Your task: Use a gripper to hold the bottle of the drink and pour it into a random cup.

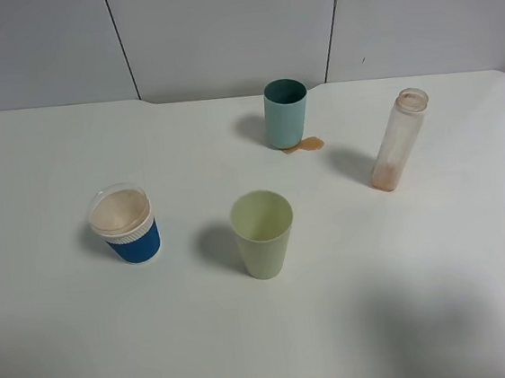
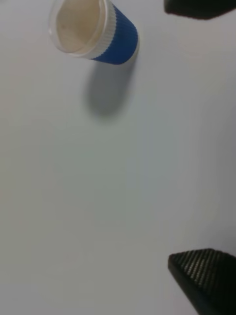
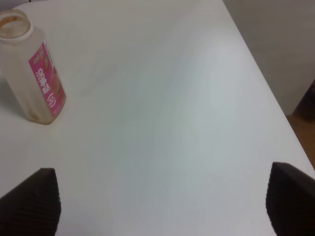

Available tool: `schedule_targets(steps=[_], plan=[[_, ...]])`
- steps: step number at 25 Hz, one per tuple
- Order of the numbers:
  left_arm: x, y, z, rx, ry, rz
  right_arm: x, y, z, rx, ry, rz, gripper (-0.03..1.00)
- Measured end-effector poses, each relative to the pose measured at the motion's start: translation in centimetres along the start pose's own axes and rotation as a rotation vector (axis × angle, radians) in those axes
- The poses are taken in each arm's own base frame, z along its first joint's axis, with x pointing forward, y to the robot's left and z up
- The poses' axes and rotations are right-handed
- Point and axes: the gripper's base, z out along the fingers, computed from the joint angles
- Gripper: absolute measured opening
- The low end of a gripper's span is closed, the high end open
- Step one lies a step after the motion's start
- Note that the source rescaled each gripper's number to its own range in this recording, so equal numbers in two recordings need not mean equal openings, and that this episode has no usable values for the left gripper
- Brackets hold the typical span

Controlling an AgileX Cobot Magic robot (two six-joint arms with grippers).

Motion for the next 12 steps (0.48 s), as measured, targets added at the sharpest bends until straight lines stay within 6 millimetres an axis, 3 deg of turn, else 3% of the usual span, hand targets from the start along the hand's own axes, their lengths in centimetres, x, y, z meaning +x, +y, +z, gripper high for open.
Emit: schedule_targets(steps=[12], plan=[[0.00, 0.00, 0.00, 0.000, 0.000, 0.000, 0.00, 0.00, 0.00, 0.000, 0.000, 0.000, 0.94]])
